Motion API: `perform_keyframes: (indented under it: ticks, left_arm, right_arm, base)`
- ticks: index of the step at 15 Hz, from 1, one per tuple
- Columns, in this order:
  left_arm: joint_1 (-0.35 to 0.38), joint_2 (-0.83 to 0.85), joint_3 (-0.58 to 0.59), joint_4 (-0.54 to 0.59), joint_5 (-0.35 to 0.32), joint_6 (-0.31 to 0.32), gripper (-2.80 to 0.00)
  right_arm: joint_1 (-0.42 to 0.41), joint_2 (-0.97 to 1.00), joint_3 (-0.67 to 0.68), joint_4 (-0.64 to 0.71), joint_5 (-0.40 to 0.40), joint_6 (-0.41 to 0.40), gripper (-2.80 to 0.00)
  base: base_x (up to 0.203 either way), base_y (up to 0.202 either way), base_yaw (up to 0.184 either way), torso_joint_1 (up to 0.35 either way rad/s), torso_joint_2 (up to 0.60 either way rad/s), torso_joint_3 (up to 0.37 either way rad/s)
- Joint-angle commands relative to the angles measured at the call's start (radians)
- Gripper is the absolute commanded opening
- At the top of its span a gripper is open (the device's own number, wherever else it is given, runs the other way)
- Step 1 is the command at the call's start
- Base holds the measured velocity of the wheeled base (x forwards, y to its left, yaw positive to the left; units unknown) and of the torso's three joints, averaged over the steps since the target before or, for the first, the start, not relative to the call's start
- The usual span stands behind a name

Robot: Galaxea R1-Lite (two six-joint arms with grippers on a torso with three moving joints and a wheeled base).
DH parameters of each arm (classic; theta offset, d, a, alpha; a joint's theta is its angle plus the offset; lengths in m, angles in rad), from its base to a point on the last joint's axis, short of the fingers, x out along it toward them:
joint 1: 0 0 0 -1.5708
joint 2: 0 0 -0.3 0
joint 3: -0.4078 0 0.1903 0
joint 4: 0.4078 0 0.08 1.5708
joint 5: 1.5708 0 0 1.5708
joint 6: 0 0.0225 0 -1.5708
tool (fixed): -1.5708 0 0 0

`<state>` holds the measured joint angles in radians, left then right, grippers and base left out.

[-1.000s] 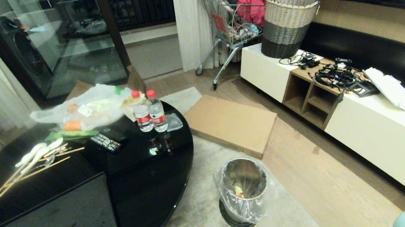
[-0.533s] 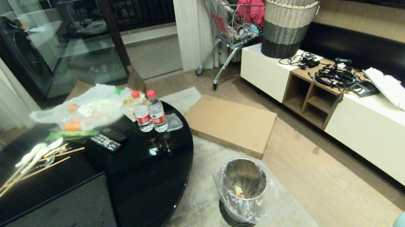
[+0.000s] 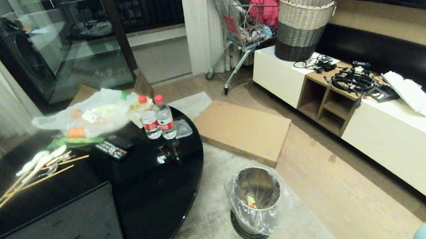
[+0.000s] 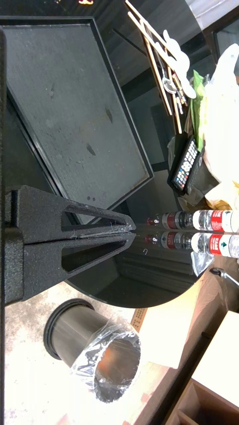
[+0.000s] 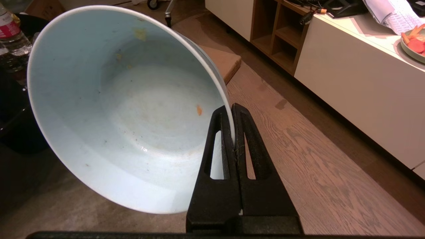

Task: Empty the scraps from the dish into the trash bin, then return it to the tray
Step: Put the bowl back to the table

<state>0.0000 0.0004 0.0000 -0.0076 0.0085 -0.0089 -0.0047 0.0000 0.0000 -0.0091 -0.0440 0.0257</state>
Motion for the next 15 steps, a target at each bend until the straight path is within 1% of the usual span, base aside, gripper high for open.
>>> perform_keyframes:
  ticks: [1, 5, 6, 15]
  left_arm:
    - [0.000, 0.000, 0.000, 0.000, 0.001, 0.000, -2.80]
    - [0.000, 0.000, 0.000, 0.000, 0.001, 0.000, -2.80]
    - [0.000, 0.000, 0.000, 0.000, 0.001, 0.000, -2.80]
    - [0.000, 0.000, 0.000, 0.000, 0.001, 0.000, -2.80]
  right_arm:
    - [0.000, 0.001, 0.000, 0.001, 0.000, 0.000, -2.80]
    - [0.000, 0.000, 0.000, 0.000, 0.001, -0.003, -2.80]
    - [0.000, 0.000, 0.000, 0.000, 0.001, -0.003, -2.80]
    - [0.000, 0.000, 0.000, 0.000, 0.001, -0.002, -2.80]
  base:
    - [0.000, 0.000, 0.000, 0.000, 0.00, 0.000]
    - [0.000, 0.000, 0.000, 0.000, 0.00, 0.000]
    - [0.000, -0.002, 0.076, -0.002, -0.01, 0.002]
    - [0.000, -0.007, 0.164, 0.002, 0.00, 0.003]
